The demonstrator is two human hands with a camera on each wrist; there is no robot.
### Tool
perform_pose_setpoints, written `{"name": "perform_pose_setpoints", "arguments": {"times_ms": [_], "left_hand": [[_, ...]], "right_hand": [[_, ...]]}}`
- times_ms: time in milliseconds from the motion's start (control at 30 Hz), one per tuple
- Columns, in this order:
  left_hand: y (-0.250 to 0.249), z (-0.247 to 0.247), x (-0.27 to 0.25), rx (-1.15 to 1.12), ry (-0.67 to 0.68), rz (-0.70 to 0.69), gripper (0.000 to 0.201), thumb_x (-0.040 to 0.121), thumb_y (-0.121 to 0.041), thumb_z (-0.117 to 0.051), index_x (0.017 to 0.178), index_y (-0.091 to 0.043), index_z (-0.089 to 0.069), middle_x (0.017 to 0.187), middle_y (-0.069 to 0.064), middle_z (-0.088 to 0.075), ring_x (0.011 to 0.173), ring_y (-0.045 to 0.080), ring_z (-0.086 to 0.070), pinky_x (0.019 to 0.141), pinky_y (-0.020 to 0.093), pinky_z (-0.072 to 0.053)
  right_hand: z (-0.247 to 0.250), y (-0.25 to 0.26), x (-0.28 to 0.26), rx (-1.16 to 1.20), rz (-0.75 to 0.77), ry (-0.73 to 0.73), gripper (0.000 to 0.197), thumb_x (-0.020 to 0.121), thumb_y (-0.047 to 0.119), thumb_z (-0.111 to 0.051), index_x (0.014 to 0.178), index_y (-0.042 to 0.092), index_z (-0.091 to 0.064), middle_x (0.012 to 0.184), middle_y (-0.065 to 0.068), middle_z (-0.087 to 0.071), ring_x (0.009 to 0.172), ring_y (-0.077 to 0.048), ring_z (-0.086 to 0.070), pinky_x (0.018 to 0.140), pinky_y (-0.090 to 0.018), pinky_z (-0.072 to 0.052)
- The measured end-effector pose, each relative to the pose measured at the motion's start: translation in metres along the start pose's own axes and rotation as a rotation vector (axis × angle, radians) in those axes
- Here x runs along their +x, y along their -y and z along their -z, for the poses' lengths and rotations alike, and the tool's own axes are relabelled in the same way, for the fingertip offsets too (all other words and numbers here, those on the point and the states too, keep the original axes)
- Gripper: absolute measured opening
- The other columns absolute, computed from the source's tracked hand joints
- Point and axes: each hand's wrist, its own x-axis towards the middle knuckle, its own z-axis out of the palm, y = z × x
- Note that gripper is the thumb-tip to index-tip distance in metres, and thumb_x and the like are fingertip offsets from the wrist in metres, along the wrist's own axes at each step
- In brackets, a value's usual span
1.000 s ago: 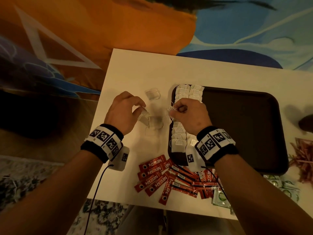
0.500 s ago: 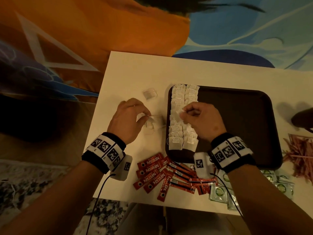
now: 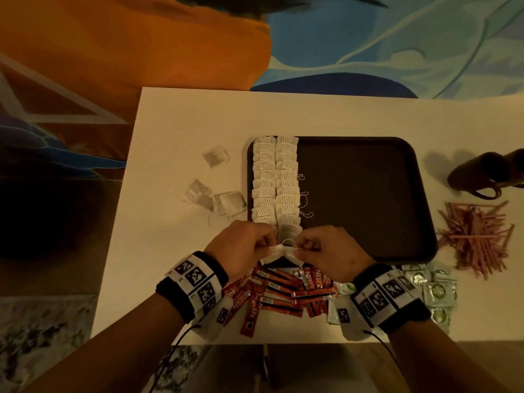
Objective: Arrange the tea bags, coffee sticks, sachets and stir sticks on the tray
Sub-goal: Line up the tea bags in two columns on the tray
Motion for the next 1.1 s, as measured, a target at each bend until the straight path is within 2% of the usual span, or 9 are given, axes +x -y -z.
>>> {"name": "perform_pose_setpoints", "arguments": {"times_ms": [100,233,400,533,700,833,900,1000,1100], "left_hand": [[0.002,-0.006,0.012,0.019,0.021,0.035,0.009,0.092,-0.02,-0.072,0.101,-0.024,-0.072,0.093,-0.005,-0.073,0.084,0.012,-0.067,0.076,0.03,-0.054],[0.007,-0.009,0.02,0.102,-0.05,0.056,0.014,0.093,-0.018,-0.068,0.103,-0.027,-0.071,0.097,-0.005,-0.07,0.091,0.017,-0.065,0.079,0.034,-0.054],[0.01,-0.017,0.02,0.122,-0.137,0.047,0.017,0.094,-0.017,-0.065,0.107,-0.026,-0.07,0.101,-0.009,-0.053,0.099,0.019,-0.058,0.081,0.036,-0.052],[0.012,-0.027,0.012,0.153,-0.273,-0.011,0.023,0.088,-0.015,-0.073,0.107,-0.026,-0.067,0.115,-0.005,-0.053,0.11,0.02,-0.052,0.08,0.039,-0.055],[0.014,-0.039,0.003,0.203,-0.264,-0.05,0.026,0.086,-0.016,-0.073,0.11,-0.024,-0.07,0.117,-0.004,-0.057,0.104,0.023,-0.052,0.078,0.044,-0.055],[0.013,-0.04,-0.003,0.195,-0.308,-0.037,0.034,0.085,-0.016,-0.073,0.117,-0.025,-0.066,0.123,-0.001,-0.055,0.105,0.024,-0.052,0.075,0.039,-0.055],[0.011,-0.041,-0.005,0.204,-0.336,-0.072,0.029,0.085,-0.017,-0.073,0.113,-0.023,-0.067,0.118,0.0,-0.057,0.1,0.024,-0.054,0.073,0.038,-0.054],[0.011,-0.044,-0.007,0.237,-0.319,-0.103,0.012,0.087,-0.023,-0.07,0.099,-0.023,-0.072,0.105,-0.003,-0.06,0.092,0.023,-0.054,0.07,0.04,-0.054],[0.013,-0.048,-0.006,0.255,-0.308,-0.1,0.009,0.086,-0.022,-0.073,0.094,-0.023,-0.073,0.1,-0.003,-0.062,0.089,0.023,-0.055,0.067,0.04,-0.053]], "right_hand": [[-0.008,-0.001,0.012,0.008,-0.03,-0.061,0.003,0.096,0.029,-0.07,0.095,0.032,-0.071,0.09,0.015,-0.068,0.084,-0.001,-0.064,0.08,-0.027,-0.055],[-0.013,0.002,0.018,-0.103,-0.041,-0.173,0.007,0.098,0.028,-0.066,0.103,0.029,-0.07,0.094,0.012,-0.064,0.086,-0.009,-0.063,0.077,-0.03,-0.055],[-0.018,0.001,0.017,-0.201,-0.041,-0.259,0.015,0.097,0.032,-0.065,0.111,0.027,-0.064,0.108,0.007,-0.06,0.101,-0.012,-0.057,0.082,-0.031,-0.053],[-0.025,-0.004,0.016,-0.25,-0.012,-0.327,0.027,0.092,0.031,-0.072,0.116,0.027,-0.061,0.12,0.007,-0.055,0.115,-0.013,-0.049,0.088,-0.031,-0.053],[-0.032,-0.007,0.014,-0.236,0.008,-0.252,0.022,0.092,0.028,-0.071,0.111,0.029,-0.062,0.113,0.009,-0.055,0.107,-0.012,-0.054,0.084,-0.034,-0.056],[-0.033,-0.007,0.011,-0.215,0.025,-0.256,0.016,0.092,0.033,-0.07,0.107,0.03,-0.062,0.107,0.011,-0.054,0.1,-0.01,-0.056,0.079,-0.034,-0.057],[-0.031,-0.005,0.009,-0.206,0.042,-0.277,0.015,0.093,0.033,-0.069,0.106,0.028,-0.064,0.105,0.01,-0.055,0.097,-0.01,-0.056,0.077,-0.033,-0.057],[-0.033,-0.001,0.007,-0.212,0.08,-0.26,0.013,0.094,0.033,-0.067,0.106,0.028,-0.066,0.104,0.009,-0.057,0.096,-0.011,-0.057,0.076,-0.034,-0.056],[-0.04,-0.001,0.007,-0.246,0.087,-0.203,0.013,0.095,0.03,-0.064,0.107,0.03,-0.067,0.105,0.01,-0.057,0.1,-0.013,-0.056,0.078,-0.033,-0.054]]}}
